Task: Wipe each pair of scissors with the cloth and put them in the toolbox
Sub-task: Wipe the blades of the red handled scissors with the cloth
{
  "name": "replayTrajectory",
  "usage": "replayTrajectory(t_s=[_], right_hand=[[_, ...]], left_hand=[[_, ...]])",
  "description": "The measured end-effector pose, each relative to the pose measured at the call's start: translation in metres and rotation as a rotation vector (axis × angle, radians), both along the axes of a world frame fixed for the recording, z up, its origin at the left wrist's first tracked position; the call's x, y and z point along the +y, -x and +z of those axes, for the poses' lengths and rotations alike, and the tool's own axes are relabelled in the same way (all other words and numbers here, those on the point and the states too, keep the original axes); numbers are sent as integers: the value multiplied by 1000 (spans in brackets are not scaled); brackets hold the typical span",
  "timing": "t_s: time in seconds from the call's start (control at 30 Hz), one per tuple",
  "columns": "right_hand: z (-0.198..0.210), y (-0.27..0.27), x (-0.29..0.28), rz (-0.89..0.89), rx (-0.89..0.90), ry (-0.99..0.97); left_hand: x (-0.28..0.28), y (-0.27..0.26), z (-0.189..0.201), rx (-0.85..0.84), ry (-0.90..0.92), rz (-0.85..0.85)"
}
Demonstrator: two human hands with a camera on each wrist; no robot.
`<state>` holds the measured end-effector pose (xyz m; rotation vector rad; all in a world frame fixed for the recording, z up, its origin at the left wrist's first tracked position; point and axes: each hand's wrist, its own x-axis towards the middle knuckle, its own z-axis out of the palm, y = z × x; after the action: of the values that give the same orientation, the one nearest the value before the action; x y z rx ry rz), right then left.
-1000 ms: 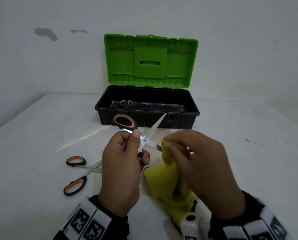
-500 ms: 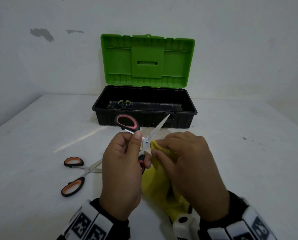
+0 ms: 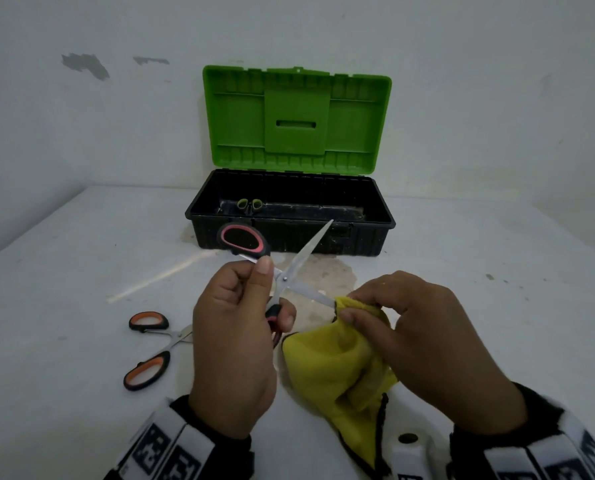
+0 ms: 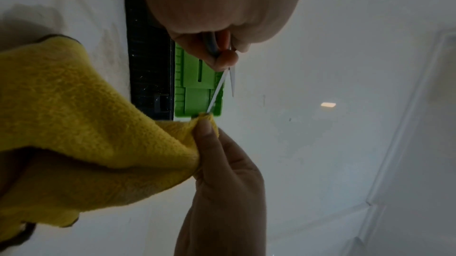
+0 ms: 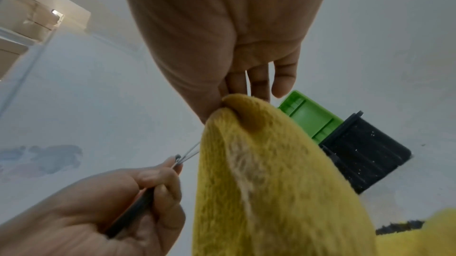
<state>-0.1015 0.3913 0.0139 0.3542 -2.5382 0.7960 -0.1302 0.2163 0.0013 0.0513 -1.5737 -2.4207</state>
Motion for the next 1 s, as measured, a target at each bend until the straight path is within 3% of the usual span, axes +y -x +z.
replayTrajectory(t_s=[0.1, 0.2, 0.33, 0.47, 0.6, 0.67, 0.77, 0.83, 1.0], right_hand=[[2, 0, 15, -40, -51, -43], [5, 1, 28, -146, -76, 128], [14, 6, 22, -241, 36, 407], [19, 8, -4, -168, 146, 445], [13, -1, -28, 115, -10, 232], [8, -3, -28, 187, -42, 249], [3, -2, -20, 133, -59, 393], [2, -1, -18, 82, -171, 511], [6, 3, -23, 106, -330, 468]], left_hand=[[-9, 5, 4, -69, -38, 43], [-18, 9, 7, -96, -15, 65], [-9, 3, 7, -99, 2, 7], [2, -1, 4, -114, 19, -52], [3, -2, 4, -131, 16, -81], [2, -1, 3, -132, 20, -81], [1, -1, 2, -127, 40, -87], [2, -2, 1, -115, 42, -104], [8, -8, 1, -38, 111, -131]])
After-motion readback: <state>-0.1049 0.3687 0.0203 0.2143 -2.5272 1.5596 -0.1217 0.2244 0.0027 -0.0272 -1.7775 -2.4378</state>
